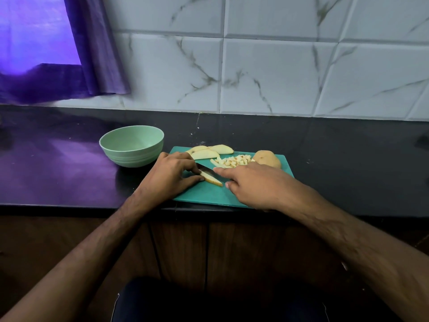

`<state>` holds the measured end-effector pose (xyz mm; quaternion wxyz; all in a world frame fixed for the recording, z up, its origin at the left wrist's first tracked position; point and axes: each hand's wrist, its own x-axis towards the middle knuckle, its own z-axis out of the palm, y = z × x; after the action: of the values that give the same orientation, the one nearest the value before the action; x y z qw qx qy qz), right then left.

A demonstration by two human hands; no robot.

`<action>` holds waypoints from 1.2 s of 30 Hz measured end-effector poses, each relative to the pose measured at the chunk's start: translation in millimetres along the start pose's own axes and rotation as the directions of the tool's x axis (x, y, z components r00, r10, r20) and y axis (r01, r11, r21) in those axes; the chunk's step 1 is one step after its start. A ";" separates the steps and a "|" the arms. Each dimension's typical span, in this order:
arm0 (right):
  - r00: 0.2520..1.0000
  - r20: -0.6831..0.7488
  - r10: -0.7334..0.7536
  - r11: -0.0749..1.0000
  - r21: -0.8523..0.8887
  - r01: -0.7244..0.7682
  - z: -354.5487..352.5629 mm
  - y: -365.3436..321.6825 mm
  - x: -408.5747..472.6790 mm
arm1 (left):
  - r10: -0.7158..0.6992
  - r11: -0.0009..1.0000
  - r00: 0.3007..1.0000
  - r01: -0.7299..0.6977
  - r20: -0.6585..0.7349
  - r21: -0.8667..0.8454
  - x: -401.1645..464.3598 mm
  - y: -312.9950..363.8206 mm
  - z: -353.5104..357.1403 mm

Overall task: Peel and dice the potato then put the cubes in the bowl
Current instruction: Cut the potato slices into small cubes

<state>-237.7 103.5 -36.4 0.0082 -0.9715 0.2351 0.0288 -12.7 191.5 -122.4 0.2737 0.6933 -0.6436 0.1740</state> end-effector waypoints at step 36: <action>0.996 -0.029 0.079 0.992 0.100 -0.075 24.5 32.4 -18.0 | -0.042 0.999 0.999 0.042 0.022 -0.014 -4.0 3.7 -2.7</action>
<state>-269.8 83.7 -59.9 0.0510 -0.9605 0.2736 0.0014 -16.5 196.3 -122.1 0.2752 0.7066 -0.6329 0.1562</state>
